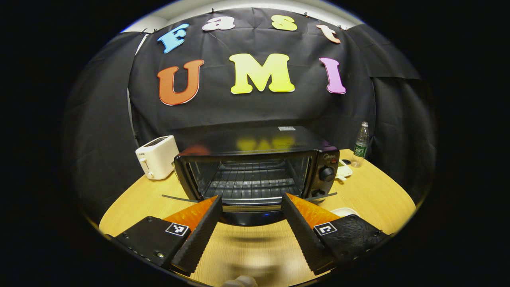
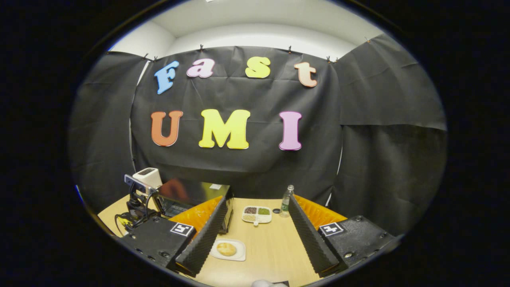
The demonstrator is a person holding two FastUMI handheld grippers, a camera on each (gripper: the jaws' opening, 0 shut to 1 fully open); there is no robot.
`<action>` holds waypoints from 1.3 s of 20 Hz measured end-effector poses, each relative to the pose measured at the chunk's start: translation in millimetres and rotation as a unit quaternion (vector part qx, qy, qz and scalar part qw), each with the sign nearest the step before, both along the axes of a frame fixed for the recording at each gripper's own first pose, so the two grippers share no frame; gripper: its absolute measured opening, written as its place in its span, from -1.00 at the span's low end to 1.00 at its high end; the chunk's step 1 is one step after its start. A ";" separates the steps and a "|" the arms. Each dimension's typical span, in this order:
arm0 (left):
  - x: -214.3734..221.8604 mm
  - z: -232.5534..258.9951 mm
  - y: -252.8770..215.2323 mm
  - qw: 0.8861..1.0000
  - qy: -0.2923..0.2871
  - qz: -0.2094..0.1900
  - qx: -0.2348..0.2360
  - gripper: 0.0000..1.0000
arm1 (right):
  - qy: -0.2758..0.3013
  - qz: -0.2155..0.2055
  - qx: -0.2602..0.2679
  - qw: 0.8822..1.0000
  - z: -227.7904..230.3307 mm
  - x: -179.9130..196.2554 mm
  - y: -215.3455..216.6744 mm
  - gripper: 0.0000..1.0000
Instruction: Open the electric oven with the left hand, put the food in, and close the electric oven.
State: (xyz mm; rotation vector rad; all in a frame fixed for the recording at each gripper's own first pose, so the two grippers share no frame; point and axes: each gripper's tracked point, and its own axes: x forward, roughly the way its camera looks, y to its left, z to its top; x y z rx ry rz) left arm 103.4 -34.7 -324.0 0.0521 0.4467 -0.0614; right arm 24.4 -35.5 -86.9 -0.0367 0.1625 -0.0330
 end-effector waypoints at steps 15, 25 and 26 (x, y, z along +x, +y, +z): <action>-62.3 -78.7 2.0 0.996 0.092 -0.003 -0.010 0.94 | 0.016 0.023 -0.002 1.000 -20.2 -7.8 17.4 0.94; -73.1 -114.3 1.2 0.990 0.138 0.001 -0.020 0.90 | 0.041 0.023 -0.003 0.999 -41.3 -6.4 13.6 0.94; -71.2 -112.9 1.4 0.991 0.132 -0.002 -0.018 0.87 | 0.040 0.021 -0.002 0.999 -41.2 -6.1 12.2 0.94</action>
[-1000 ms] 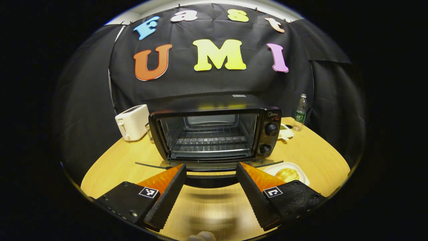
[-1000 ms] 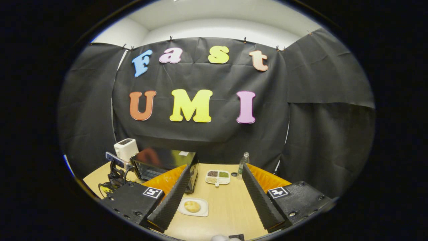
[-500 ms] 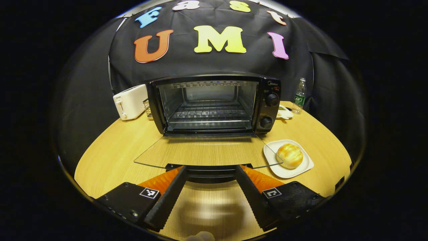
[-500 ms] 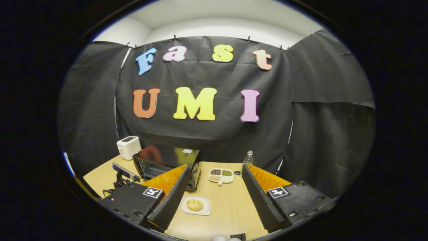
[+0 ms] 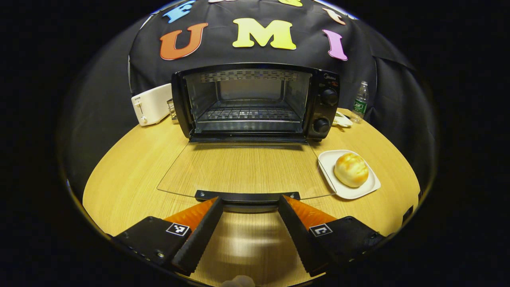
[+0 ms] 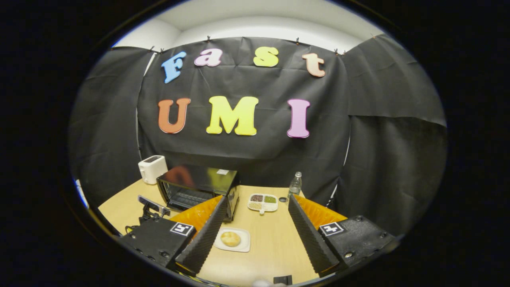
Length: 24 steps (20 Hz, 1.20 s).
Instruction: Open the electric oven with the left hand, put the food in, and close the electric oven.
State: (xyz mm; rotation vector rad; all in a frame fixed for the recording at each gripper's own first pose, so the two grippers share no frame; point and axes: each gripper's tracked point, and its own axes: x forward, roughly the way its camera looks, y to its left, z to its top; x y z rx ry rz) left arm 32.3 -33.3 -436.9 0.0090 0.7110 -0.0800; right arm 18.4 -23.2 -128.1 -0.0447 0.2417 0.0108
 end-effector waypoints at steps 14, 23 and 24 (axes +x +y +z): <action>11.3 226.9 38.3 0.978 -0.207 0.028 0.000 0.85 | -0.057 0.011 0.013 0.998 42.9 12.9 13.6 0.99; -27.1 367.2 60.3 0.949 -0.313 0.033 -0.012 0.84 | 0.023 0.017 0.015 0.999 -80.3 8.9 38.6 0.94; -30.4 376.2 62.5 0.947 -0.320 0.034 -0.012 0.84 | 0.039 0.021 0.023 0.999 -103.3 10.0 46.6 0.99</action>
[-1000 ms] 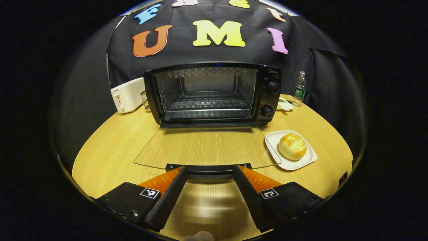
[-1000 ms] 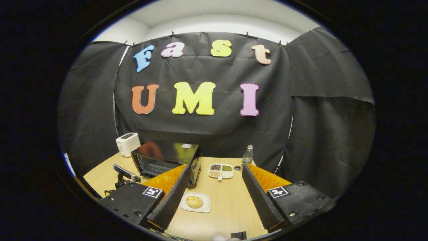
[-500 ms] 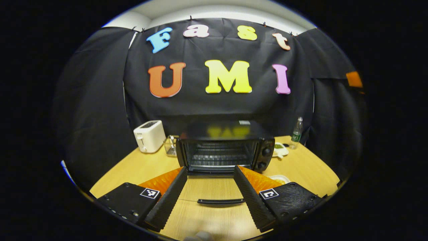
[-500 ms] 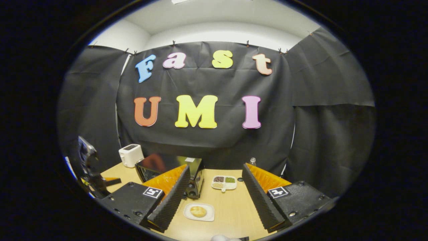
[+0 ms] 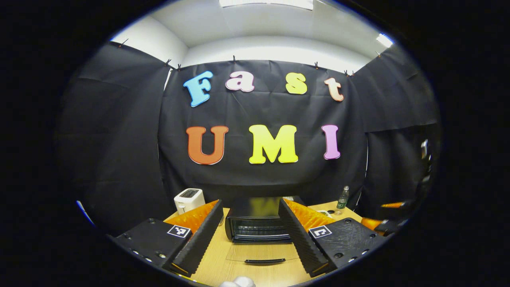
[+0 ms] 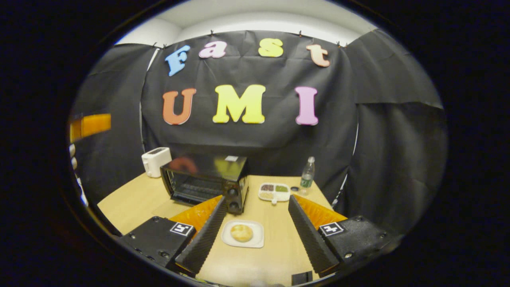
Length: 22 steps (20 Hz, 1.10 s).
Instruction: Open the electric oven with the left hand, put the food in, and close the electric oven.
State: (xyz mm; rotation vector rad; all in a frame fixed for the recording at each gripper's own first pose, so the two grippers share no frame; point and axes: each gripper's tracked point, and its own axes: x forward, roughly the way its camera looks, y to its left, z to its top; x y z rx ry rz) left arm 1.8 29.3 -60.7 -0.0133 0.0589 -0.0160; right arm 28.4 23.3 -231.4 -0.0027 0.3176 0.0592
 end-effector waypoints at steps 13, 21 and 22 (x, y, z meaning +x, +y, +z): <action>-8.7 23.6 14.3 1.000 -0.009 0.011 0.019 0.84 | 0.111 -0.010 -0.018 0.994 -187.1 68.3 33.1 1.00; 4.9 8.6 20.4 1.000 0.008 0.013 0.015 0.84 | 0.160 -0.025 -0.004 0.987 -238.1 100.1 38.0 0.96; 7.5 6.0 21.9 1.000 0.010 0.013 0.016 0.84 | 0.163 -0.023 -0.005 0.986 -241.8 101.2 39.7 1.00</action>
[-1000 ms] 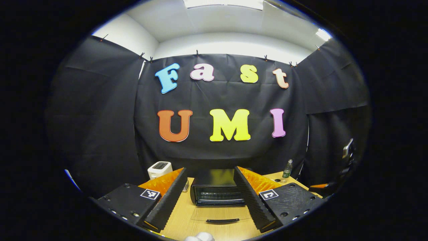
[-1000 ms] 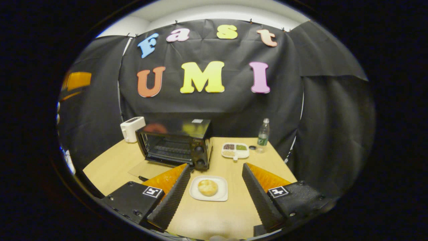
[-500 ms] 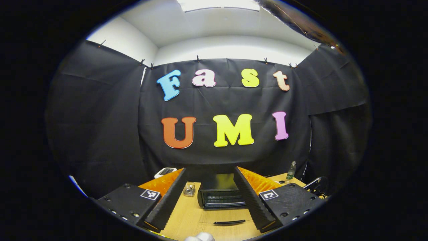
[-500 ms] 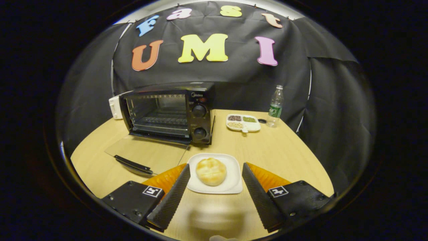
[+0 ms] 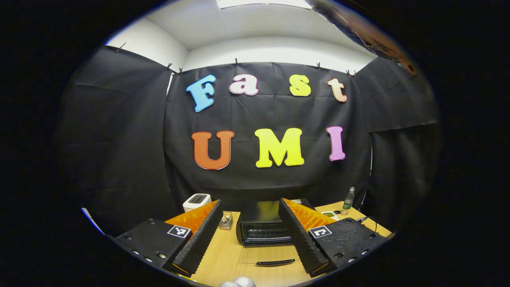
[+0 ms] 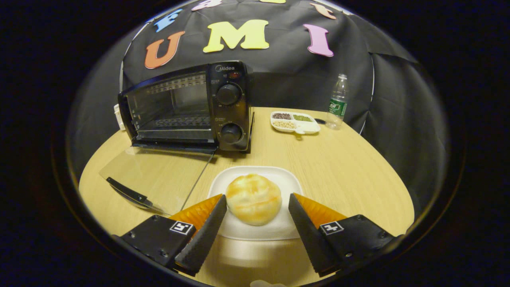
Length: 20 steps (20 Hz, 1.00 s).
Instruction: Open the electric oven with the left hand, put the food in, and close the electric oven.
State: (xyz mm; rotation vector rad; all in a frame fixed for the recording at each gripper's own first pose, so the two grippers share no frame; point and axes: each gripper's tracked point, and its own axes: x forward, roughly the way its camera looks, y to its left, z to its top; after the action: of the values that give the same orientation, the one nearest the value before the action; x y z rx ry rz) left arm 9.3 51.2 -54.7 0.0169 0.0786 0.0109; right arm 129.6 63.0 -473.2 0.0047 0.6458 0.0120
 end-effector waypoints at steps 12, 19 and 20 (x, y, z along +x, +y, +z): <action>9.7 -16.4 5.9 1.000 0.019 -0.005 0.008 0.84 | 0.032 -0.017 0.045 0.998 -8.7 4.8 -2.5 0.63; 6.8 -15.3 11.9 1.000 0.021 -0.006 0.005 0.84 | 0.011 -0.009 0.138 0.990 42.1 9.3 35.5 0.56; 4.9 -16.5 12.7 1.000 0.023 -0.006 0.007 0.84 | 0.013 -0.011 0.164 0.986 49.1 10.0 44.9 0.56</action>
State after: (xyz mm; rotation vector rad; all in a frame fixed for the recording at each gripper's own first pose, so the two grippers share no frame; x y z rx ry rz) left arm 14.3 63.8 -71.3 0.0306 0.1237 -0.0013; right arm 139.7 108.0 -424.1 0.3310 0.6640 0.0978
